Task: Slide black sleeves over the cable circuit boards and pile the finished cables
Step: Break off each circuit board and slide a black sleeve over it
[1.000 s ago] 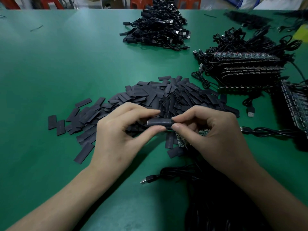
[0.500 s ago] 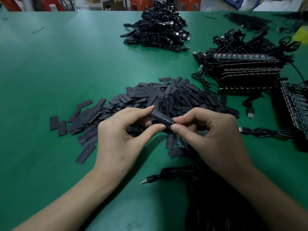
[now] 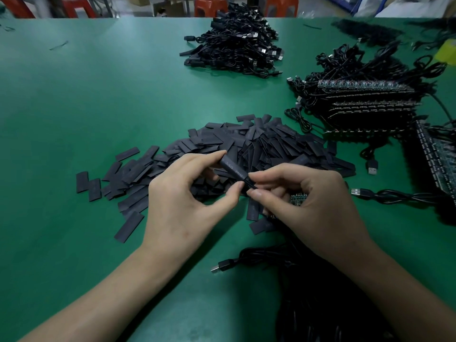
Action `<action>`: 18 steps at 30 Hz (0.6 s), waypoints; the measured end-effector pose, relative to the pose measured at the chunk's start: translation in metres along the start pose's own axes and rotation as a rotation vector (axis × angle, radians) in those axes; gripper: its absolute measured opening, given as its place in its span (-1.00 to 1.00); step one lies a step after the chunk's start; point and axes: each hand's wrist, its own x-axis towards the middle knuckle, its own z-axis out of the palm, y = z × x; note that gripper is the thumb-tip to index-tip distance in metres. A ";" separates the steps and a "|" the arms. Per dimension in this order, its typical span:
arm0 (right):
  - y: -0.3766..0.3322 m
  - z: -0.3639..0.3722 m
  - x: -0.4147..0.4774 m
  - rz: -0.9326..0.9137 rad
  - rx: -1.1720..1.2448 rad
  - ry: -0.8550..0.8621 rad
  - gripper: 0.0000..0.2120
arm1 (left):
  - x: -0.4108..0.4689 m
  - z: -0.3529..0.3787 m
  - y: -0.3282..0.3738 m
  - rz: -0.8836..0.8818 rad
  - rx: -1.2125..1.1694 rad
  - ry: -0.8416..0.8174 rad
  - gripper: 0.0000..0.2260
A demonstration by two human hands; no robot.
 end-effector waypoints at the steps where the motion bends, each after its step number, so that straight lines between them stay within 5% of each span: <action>1: 0.000 0.000 0.000 -0.004 -0.014 -0.001 -0.80 | 0.000 0.000 0.000 -0.002 0.006 0.001 -0.64; 11: 0.001 -0.016 0.005 -0.086 -0.244 -0.115 -0.70 | 0.005 -0.004 -0.006 -0.038 0.017 0.023 -0.66; 18: 0.003 -0.027 0.011 -0.164 -0.420 -0.147 -0.90 | 0.008 -0.006 -0.013 -0.096 -0.021 0.048 -0.62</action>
